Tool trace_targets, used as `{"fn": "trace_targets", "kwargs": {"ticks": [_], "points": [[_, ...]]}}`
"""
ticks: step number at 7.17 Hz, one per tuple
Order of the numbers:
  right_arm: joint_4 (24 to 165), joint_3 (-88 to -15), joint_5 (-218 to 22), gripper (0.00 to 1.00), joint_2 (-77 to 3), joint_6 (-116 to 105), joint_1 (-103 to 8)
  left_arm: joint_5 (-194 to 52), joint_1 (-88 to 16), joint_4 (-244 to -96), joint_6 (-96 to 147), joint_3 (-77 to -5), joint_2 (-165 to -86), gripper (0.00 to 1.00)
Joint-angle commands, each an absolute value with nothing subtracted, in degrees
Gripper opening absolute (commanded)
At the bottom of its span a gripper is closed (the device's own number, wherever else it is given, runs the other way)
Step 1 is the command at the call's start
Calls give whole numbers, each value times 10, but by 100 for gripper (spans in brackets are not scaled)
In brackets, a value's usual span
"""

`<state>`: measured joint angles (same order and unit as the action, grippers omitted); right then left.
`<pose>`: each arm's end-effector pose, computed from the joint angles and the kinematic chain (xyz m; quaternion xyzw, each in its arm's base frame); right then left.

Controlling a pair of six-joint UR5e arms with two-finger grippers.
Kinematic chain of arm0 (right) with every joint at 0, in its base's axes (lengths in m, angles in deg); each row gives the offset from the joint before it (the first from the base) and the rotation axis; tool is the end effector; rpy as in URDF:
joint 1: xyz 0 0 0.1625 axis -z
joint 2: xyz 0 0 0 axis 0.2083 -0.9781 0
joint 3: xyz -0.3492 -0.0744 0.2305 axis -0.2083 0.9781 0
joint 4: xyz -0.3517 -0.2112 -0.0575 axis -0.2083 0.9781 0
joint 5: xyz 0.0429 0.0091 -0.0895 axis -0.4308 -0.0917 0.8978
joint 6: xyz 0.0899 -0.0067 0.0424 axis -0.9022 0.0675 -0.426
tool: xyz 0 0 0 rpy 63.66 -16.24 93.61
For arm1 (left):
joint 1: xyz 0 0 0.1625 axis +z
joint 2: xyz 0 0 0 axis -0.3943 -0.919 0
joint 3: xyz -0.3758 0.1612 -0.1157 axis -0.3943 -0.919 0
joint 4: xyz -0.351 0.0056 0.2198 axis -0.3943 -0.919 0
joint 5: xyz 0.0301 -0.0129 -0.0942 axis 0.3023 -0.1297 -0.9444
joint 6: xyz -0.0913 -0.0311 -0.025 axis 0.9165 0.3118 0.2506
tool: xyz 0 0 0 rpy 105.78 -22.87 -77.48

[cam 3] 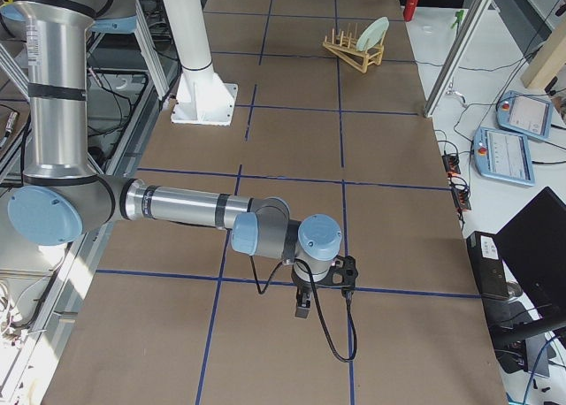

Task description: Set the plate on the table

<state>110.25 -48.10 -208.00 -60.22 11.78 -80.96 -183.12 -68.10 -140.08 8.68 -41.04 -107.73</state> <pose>0.0897 -0.4558 0.6958 -0.0384 -0.3651 0.0370 0.9295 -0.0763 -0.5037 0.6405 0.0088 0.3705 0.0066 0.9288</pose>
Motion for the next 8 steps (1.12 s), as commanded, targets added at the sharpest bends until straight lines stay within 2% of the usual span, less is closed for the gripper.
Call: {"fn": "trace_targets", "kwargs": {"ticks": [1,4,6,8], "points": [[1102,-481,-2080,100,-602,118,-810,-1832,-681,-1405,85,-414,-1076,100],[1102,-481,-2080,100,-602,118,-810,-1829,-680,-1394,94,-420,-1116,100],[1102,-482,-2080,100,-602,118,-810,-1825,-680,-1271,96,-423,-1221,100],[1102,-482,-2080,100,-602,118,-810,-1828,-680,-1246,124,-424,-1257,100]]}}
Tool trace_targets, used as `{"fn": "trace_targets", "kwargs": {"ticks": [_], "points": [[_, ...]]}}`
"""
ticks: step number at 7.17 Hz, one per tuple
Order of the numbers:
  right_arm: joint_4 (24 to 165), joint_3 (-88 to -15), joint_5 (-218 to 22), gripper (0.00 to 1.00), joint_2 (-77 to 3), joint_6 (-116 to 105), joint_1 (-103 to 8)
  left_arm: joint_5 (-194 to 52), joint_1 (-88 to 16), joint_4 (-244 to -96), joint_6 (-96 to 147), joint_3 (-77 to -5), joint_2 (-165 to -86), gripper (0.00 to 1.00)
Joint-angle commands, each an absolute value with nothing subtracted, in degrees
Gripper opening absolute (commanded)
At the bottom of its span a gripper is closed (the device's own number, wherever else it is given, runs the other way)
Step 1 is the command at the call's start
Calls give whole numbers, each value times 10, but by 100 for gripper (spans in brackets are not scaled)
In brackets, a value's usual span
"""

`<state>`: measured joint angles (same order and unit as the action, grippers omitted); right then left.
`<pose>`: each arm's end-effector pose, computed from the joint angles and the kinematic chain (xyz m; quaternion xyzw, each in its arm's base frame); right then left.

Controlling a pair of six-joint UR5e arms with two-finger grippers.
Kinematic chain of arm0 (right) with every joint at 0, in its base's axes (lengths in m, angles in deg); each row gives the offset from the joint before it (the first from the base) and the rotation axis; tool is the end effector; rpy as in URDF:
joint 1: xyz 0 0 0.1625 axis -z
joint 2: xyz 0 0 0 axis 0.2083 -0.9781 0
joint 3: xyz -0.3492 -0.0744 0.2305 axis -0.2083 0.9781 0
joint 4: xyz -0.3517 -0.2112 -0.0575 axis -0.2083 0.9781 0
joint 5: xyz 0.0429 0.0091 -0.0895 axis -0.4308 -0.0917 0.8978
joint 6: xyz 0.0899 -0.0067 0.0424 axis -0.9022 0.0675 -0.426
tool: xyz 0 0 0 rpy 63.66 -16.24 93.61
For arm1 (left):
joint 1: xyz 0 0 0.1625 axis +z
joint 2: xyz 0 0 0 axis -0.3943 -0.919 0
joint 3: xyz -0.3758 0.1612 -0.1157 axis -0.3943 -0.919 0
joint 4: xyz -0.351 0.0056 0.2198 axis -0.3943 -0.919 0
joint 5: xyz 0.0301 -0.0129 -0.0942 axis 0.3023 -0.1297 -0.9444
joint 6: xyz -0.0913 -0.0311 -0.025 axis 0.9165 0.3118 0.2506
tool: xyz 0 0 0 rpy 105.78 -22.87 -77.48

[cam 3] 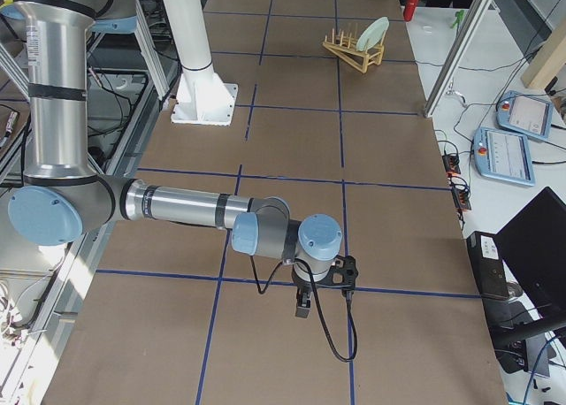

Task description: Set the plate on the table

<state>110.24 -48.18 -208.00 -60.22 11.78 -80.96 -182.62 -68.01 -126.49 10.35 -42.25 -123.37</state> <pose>0.0897 -0.4560 0.6951 -0.0377 -0.3651 0.0367 0.9295 -0.0782 -0.5993 0.5030 0.0295 0.3660 0.0042 0.9301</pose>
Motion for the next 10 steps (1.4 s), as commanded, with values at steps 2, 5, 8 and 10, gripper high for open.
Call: {"fn": "trace_targets", "kwargs": {"ticks": [2,5,8,10], "points": [[1102,-482,-2080,100,-602,118,-810,-1833,-680,-1252,171,-455,-1271,100],[1102,-481,-2080,100,-602,118,-810,-1916,-679,-1345,279,-458,-1273,100],[1102,-481,-2080,100,-602,118,-810,-1913,-596,-1628,659,-443,-1264,100],[1102,-482,-2080,100,-602,118,-810,-1915,-582,-1760,769,-400,-1263,100]]}}
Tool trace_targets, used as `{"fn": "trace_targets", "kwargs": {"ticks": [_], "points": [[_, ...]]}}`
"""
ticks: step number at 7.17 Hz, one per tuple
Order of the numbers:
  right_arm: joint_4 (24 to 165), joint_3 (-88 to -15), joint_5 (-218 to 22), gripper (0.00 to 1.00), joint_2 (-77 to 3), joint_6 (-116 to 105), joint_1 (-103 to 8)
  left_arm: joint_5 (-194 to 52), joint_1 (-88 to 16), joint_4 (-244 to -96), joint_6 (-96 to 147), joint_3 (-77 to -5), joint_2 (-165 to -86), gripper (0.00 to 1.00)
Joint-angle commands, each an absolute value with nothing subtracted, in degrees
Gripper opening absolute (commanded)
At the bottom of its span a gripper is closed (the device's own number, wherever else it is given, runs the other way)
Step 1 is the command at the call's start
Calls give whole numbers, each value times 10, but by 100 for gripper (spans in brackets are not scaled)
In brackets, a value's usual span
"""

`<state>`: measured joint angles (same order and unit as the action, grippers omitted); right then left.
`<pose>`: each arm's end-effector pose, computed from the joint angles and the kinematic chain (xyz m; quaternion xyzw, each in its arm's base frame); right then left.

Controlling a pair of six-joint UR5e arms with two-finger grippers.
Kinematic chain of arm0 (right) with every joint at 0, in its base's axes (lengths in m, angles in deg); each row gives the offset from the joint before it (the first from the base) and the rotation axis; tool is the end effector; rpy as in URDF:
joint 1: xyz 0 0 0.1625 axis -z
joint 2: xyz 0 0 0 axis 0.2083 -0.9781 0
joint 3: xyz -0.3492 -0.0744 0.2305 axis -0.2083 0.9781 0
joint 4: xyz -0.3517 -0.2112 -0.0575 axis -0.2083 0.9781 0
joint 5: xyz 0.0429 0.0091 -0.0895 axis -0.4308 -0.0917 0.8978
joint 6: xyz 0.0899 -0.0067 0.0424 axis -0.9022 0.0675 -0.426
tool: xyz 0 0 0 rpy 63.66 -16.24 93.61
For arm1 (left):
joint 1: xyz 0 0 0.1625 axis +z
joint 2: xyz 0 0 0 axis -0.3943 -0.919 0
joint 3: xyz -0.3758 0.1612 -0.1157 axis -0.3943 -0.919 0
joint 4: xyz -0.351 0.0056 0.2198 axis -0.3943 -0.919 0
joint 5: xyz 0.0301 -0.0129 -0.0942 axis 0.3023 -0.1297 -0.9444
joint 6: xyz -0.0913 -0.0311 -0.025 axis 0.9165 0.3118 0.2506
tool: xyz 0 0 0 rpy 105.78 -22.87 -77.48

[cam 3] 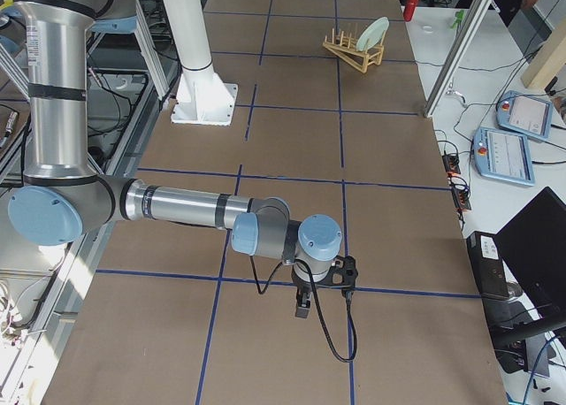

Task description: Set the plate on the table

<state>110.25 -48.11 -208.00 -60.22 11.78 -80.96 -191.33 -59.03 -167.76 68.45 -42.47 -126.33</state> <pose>0.0897 -0.4558 0.6957 -0.0383 -0.3651 0.0369 0.9295 0.0295 -0.6250 0.3763 0.0890 0.5312 -0.1878 0.8213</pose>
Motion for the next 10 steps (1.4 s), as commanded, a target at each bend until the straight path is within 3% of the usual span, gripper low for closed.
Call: {"fn": "trace_targets", "kwargs": {"ticks": [1,4,10], "points": [[1102,-482,-2080,100,-602,118,-810,-1910,-560,-1848,851,-381,-1263,100],[1102,-482,-2080,100,-602,118,-810,-1792,-458,-2056,1070,-332,-1271,100],[1102,-482,-2080,100,-602,118,-810,-1688,-399,-2139,1230,-260,-1332,100]]}}
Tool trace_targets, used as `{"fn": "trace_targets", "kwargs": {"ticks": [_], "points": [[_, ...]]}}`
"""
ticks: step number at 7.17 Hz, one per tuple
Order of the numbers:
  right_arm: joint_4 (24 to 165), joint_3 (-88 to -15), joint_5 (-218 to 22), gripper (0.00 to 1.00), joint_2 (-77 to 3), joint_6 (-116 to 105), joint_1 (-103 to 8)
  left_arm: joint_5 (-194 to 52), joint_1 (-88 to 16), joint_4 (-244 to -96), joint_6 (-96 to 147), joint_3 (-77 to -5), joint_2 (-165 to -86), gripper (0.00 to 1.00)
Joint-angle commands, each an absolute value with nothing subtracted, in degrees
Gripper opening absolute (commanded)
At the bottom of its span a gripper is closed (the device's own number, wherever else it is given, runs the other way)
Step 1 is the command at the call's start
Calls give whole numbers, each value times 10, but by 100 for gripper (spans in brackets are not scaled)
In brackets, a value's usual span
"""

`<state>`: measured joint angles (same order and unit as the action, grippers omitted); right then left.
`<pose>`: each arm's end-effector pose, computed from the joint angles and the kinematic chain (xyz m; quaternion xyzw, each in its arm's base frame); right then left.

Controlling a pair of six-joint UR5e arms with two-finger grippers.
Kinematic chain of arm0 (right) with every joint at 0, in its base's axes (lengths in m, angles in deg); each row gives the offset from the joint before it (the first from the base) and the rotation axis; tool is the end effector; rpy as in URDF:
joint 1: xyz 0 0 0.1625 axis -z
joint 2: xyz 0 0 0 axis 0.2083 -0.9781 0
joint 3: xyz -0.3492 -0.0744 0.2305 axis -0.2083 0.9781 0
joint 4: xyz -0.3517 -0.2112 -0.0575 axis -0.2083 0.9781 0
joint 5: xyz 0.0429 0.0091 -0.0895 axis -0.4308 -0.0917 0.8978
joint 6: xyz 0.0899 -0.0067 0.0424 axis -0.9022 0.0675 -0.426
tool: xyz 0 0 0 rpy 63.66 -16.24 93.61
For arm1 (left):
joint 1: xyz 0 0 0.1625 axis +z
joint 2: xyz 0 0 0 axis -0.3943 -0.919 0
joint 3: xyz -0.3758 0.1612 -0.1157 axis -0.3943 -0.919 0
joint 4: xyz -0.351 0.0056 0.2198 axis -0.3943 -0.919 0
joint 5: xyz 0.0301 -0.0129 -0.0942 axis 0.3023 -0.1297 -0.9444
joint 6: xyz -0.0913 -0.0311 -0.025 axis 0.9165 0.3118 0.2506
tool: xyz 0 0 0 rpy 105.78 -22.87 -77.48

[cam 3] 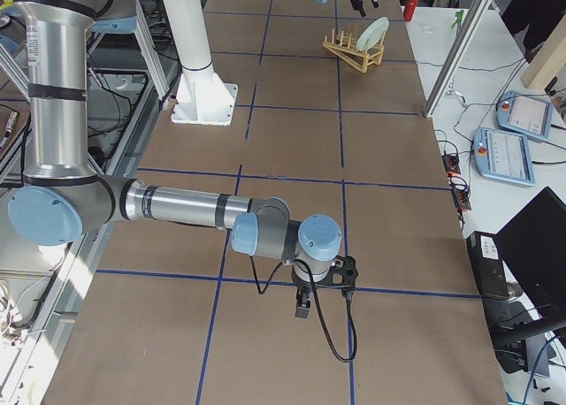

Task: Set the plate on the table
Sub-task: 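Move the left gripper to the top rim of the pale green plate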

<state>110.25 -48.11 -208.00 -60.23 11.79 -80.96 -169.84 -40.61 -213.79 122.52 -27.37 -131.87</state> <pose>0.0897 -0.4557 0.6958 -0.0384 -0.3651 0.0369 0.9295 0.2185 -0.6331 0.3639 0.0515 0.6715 -0.3592 0.6461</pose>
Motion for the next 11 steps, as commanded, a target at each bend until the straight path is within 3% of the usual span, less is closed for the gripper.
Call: {"fn": "trace_targets", "kwargs": {"ticks": [1,3,8,11], "points": [[1102,-481,-2080,100,-602,118,-810,-1687,-399,-2138,1229,-247,-1341,100],[1102,-481,-2080,100,-602,118,-810,-1687,-396,-2137,1228,-220,-1361,94],[1102,-482,-2080,100,-602,118,-810,-1687,-394,-2137,1226,-210,-1372,57],[1102,-482,-2080,100,-602,118,-810,-1687,-394,-2137,1221,-207,-1373,45]]}}
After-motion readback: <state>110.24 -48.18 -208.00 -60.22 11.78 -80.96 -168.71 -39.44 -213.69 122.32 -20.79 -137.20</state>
